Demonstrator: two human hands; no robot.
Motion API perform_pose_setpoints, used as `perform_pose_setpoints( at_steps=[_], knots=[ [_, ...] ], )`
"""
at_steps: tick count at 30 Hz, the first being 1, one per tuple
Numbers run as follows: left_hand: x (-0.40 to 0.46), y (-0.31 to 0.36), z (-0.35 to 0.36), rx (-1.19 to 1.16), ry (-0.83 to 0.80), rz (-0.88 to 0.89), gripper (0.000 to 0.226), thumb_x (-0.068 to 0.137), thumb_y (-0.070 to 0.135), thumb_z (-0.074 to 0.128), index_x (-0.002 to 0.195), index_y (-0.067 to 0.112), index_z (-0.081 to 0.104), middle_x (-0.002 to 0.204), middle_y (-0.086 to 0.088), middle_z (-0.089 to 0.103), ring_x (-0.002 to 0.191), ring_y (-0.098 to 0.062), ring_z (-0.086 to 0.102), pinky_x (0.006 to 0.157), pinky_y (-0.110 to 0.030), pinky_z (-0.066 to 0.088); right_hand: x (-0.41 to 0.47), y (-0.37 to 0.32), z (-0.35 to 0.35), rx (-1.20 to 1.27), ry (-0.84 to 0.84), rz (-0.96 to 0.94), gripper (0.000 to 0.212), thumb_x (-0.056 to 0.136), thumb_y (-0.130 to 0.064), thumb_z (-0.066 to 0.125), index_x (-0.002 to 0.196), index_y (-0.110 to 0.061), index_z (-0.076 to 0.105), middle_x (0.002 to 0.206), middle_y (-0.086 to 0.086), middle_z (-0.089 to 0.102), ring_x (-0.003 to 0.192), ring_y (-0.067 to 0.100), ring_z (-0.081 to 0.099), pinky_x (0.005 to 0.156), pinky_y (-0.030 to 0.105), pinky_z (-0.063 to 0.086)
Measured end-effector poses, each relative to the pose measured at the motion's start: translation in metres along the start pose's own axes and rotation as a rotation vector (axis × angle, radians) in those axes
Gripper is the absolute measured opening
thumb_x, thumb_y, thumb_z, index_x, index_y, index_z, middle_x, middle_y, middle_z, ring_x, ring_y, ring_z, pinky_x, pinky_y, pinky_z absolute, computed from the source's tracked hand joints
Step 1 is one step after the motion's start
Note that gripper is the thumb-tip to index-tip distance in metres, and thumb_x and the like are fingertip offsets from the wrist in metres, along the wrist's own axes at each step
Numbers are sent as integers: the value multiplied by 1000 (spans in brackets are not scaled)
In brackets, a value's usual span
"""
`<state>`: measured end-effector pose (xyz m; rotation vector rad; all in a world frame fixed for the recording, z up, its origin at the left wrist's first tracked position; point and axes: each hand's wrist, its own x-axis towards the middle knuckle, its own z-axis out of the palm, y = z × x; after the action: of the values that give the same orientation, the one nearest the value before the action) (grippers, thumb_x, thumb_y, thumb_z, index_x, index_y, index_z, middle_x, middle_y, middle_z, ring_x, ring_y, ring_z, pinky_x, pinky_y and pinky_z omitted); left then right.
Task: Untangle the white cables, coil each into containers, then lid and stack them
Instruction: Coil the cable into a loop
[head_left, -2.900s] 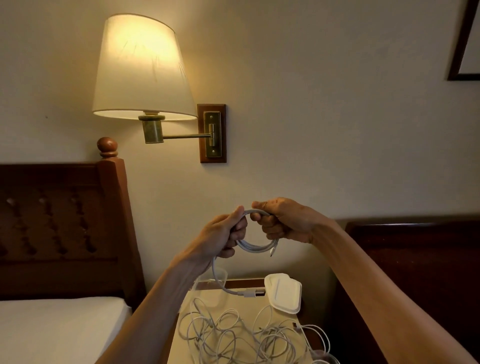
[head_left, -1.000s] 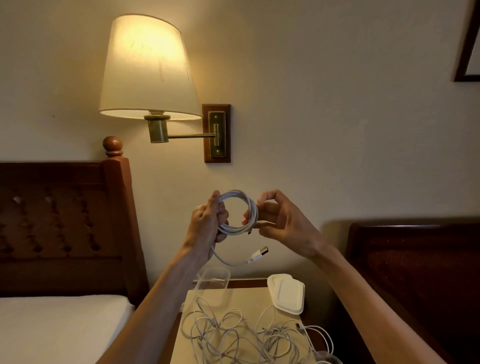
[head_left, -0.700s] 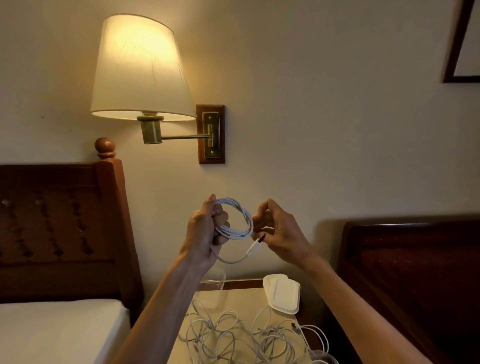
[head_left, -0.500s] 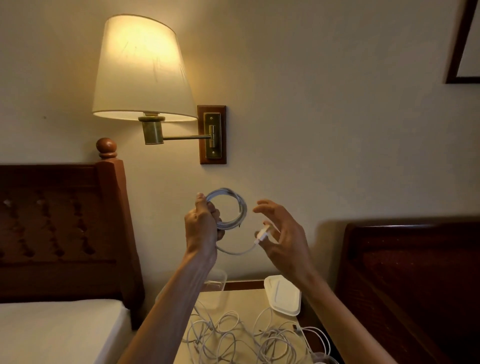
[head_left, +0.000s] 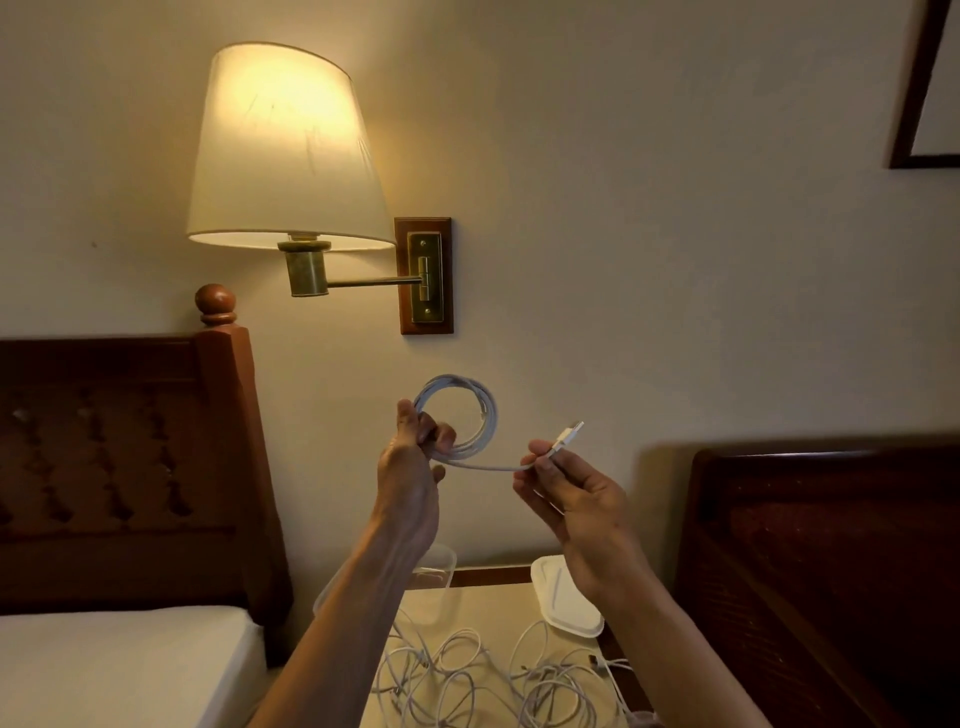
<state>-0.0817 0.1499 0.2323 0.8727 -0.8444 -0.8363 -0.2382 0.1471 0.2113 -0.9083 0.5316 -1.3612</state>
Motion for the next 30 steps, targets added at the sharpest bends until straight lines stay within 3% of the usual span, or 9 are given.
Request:
perform_pose_setpoints(
  at_steps=[2, 5, 9, 12, 17, 20, 26, 30],
  knots=[
    [-1, -5, -3, -21, -58, -41, 41, 103, 45, 28, 70, 23, 38, 59, 5, 44, 73, -15, 44, 80, -39, 28, 3, -4, -1, 48, 38, 16, 20, 92, 0, 54, 104, -1, 70, 95, 16, 72, 87, 23, 71, 74, 28, 60],
    [-3, -9, -5, -231, -132, -86, 40, 102, 40, 34, 68, 20, 40, 58, 2, 37, 65, -15, 51, 83, -39, 33, 12, -10, -2, 80, 94, 35, 20, 91, 1, 57, 107, 0, 69, 92, 15, 73, 82, 22, 72, 71, 29, 61],
    [-6, -7, 1, -406, -208, -107, 40, 102, 35, 37, 66, 18, 39, 58, 3, 22, 53, -12, 30, 67, -30, 30, 24, -13, -4, 20, 99, 47, 29, 88, -2, 63, 117, 0, 61, 85, 13, 75, 78, 20, 73, 69, 28, 61],
    [-8, -5, 6, -402, -267, -127, 42, 102, 34, 37, 64, 18, 39, 57, 4, 20, 54, -11, 20, 61, -29, 23, 29, -15, -3, -164, 62, -12, 23, 89, -2, 63, 111, -2, 65, 91, 13, 74, 83, 21, 73, 72, 27, 60],
    [-9, -4, 5, -351, -285, -169, 43, 103, 34, 36, 62, 18, 38, 54, 5, 21, 51, -10, 20, 56, -29, 21, 38, -28, -6, -658, -172, -134, 15, 90, -5, 64, 92, -14, 75, 86, 6, 75, 82, 20, 72, 73, 25, 59],
    [-10, -6, 3, -364, -270, -208, 45, 103, 34, 35, 61, 19, 38, 54, 5, 20, 50, -10, 19, 53, -28, 22, 43, -37, -7, -881, -264, -187, 12, 89, -9, 66, 96, -11, 76, 84, 4, 74, 77, 15, 70, 70, 21, 57],
    [-12, -8, 6, -449, -270, -226, 43, 104, 32, 36, 63, 19, 39, 55, 6, 19, 48, -8, 19, 47, -24, 24, 48, -36, -13, -979, -304, -175, 11, 90, -11, 67, 95, -10, 76, 83, 5, 74, 75, 15, 69, 66, 17, 54],
    [-11, -13, 9, -306, -234, -218, 46, 104, 33, 35, 60, 20, 36, 53, 6, 18, 48, -9, 18, 49, -26, 23, 48, -40, -10, -857, -327, -150, 18, 92, -3, 60, 99, -10, 75, 88, 6, 74, 81, 15, 71, 72, 20, 56]
  ],
)
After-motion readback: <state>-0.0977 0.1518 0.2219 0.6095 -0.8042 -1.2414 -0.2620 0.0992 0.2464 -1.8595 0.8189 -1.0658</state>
